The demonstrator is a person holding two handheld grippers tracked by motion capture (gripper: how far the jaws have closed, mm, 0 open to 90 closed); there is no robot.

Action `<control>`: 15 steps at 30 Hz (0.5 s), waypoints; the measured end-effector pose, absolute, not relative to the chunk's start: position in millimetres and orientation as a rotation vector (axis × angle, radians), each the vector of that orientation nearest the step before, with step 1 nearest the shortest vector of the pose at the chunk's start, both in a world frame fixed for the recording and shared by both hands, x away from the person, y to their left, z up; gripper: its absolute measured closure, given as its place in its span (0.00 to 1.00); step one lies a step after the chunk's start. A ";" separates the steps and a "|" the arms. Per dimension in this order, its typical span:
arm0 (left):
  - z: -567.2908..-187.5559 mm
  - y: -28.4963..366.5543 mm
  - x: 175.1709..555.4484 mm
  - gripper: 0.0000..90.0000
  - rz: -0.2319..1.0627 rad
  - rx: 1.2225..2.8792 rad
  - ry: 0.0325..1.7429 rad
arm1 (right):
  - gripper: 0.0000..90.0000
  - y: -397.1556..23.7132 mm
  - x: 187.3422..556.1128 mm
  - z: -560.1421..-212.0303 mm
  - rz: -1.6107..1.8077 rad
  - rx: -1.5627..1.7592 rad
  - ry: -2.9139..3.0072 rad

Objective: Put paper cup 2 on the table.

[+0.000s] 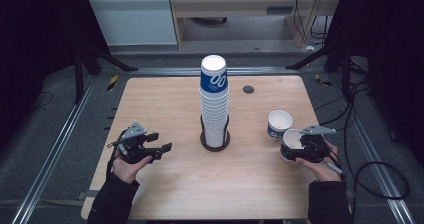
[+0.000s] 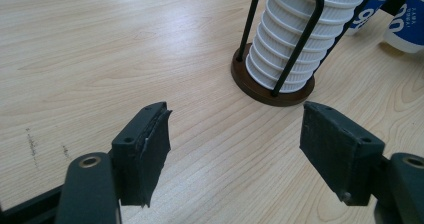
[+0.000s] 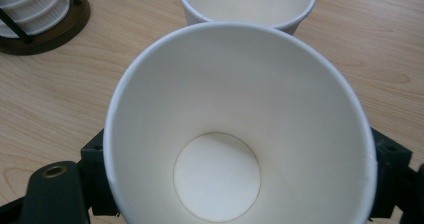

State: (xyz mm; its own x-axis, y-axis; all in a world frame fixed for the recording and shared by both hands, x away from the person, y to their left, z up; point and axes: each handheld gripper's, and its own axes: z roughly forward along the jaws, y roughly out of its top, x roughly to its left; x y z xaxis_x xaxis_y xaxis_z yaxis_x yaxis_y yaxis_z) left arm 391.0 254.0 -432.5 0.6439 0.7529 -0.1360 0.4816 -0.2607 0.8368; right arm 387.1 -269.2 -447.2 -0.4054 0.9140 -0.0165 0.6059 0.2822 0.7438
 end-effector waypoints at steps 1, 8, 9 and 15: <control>-432.4 253.7 391.1 0.30 0.362 1.920 0.970 | 0.19 -268.8 387.7 -448.7 0.928 1.363 2.114; -432.4 251.8 390.7 0.30 0.366 1.923 0.974 | 0.18 -263.8 389.4 -457.9 0.931 1.349 2.144; -432.4 251.5 390.5 0.30 0.367 1.924 0.972 | 0.18 -262.5 389.6 -459.1 0.927 1.349 2.149; -432.7 252.7 391.0 0.30 0.368 1.928 0.971 | 0.18 -260.3 390.9 -462.1 0.939 1.333 2.149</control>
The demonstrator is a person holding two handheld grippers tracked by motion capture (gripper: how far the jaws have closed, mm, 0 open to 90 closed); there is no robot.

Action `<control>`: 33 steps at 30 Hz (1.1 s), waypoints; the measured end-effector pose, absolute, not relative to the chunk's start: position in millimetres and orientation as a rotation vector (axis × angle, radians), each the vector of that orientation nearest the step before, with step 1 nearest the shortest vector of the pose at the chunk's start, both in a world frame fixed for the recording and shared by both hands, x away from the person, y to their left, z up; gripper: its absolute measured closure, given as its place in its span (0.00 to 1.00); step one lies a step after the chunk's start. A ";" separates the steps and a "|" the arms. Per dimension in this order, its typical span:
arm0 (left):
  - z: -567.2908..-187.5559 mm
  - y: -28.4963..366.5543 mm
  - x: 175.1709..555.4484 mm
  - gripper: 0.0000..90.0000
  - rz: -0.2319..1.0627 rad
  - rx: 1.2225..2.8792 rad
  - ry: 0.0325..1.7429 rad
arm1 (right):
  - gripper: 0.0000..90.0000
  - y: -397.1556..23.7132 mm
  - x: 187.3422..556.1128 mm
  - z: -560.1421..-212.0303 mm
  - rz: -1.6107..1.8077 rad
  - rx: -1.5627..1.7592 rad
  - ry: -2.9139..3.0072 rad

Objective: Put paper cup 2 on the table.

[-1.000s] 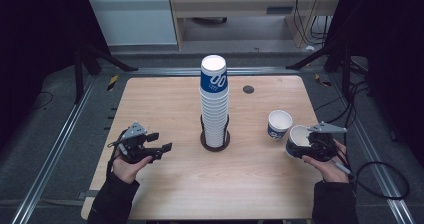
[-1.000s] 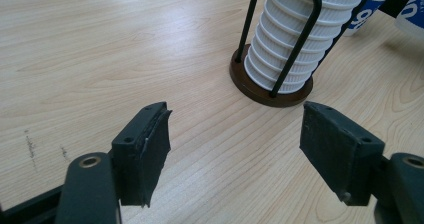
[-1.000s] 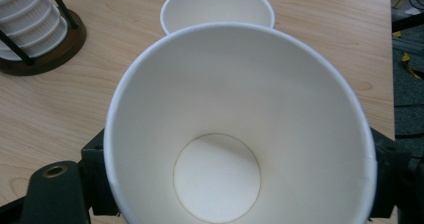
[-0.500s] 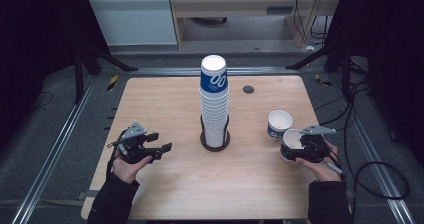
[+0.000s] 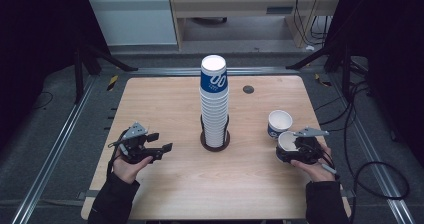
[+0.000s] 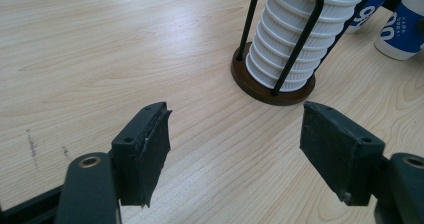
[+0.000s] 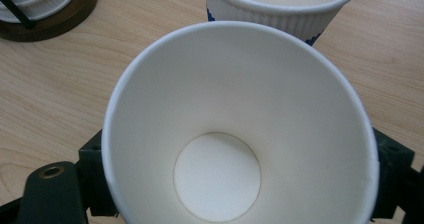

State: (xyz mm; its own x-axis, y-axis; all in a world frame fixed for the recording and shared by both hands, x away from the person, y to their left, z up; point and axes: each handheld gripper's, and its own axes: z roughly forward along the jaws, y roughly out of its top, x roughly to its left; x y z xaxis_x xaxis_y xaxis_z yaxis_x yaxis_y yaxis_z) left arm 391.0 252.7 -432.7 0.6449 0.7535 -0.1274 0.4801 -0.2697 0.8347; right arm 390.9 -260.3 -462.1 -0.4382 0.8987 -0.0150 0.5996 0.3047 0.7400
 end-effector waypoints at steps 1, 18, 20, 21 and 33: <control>-432.7 252.8 391.0 0.30 0.366 1.929 0.971 | 0.17 -260.2 391.1 -462.6 0.937 1.324 2.148; -430.1 258.9 390.1 0.30 0.379 1.913 0.987 | 0.06 -256.9 378.2 -465.6 0.894 1.315 2.138; -430.0 260.3 390.2 0.30 0.381 1.915 0.989 | 0.05 -256.9 374.9 -465.0 0.885 1.318 2.134; -430.0 260.8 390.3 0.30 0.382 1.913 0.992 | 0.05 -257.2 373.1 -464.8 0.882 1.317 2.136; -433.6 265.8 392.5 0.30 0.385 1.916 1.021 | 0.03 -265.9 354.2 -469.1 0.892 1.376 2.129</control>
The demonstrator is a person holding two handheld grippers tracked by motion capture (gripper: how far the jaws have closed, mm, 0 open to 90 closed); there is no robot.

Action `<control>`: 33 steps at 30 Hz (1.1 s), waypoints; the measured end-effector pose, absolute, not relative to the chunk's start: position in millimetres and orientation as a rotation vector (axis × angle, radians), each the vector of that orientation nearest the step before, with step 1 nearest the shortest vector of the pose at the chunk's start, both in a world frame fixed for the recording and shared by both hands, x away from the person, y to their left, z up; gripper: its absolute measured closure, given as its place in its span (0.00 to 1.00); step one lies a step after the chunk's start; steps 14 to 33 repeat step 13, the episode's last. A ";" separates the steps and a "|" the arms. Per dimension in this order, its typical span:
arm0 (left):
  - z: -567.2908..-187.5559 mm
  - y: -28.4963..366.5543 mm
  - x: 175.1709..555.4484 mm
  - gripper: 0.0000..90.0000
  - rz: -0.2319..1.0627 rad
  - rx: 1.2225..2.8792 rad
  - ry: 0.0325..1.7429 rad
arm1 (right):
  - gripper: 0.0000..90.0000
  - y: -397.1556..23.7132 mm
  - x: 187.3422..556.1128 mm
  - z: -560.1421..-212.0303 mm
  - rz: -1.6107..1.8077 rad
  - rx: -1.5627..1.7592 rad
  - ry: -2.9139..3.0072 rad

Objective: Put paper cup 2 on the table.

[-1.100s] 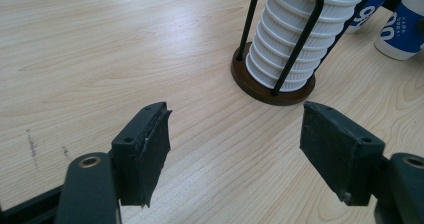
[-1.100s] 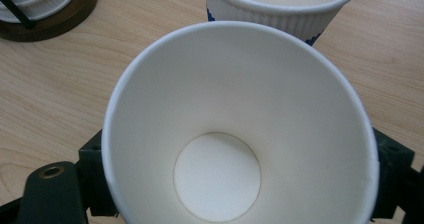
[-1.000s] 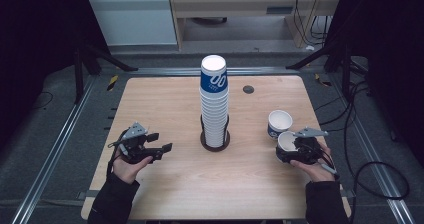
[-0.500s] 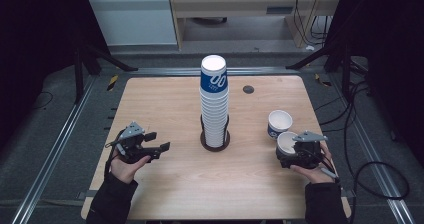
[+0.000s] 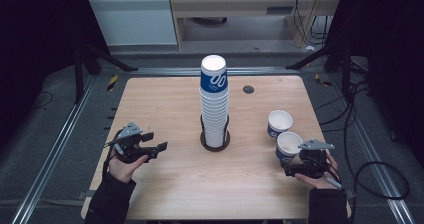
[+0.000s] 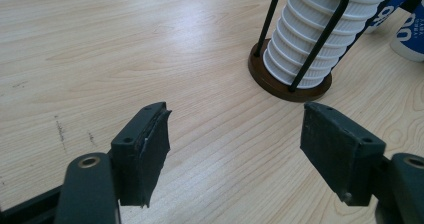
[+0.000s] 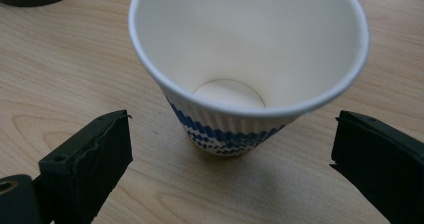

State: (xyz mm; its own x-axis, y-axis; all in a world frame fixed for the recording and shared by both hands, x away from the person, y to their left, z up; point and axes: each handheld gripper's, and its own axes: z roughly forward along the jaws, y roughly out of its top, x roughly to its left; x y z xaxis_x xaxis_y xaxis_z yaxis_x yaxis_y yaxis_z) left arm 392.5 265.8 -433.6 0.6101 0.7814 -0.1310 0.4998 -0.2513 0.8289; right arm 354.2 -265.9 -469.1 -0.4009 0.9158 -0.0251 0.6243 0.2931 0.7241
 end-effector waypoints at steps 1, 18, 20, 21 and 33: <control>-433.9 266.1 392.6 0.30 0.388 1.919 1.023 | 0.04 -266.1 352.3 -468.6 0.898 1.380 2.129; -441.3 271.8 397.3 0.30 0.403 1.939 1.062 | 0.20 -273.4 330.0 -460.3 0.928 1.356 2.123; -441.3 271.8 397.3 0.30 0.403 1.939 1.062 | 0.20 -273.4 330.0 -460.3 0.928 1.356 2.123; -441.3 271.8 397.3 0.30 0.403 1.939 1.062 | 0.20 -273.4 330.0 -460.3 0.928 1.356 2.123; -441.3 271.8 397.3 0.30 0.403 1.939 1.062 | 0.20 -273.4 330.0 -460.3 0.928 1.356 2.123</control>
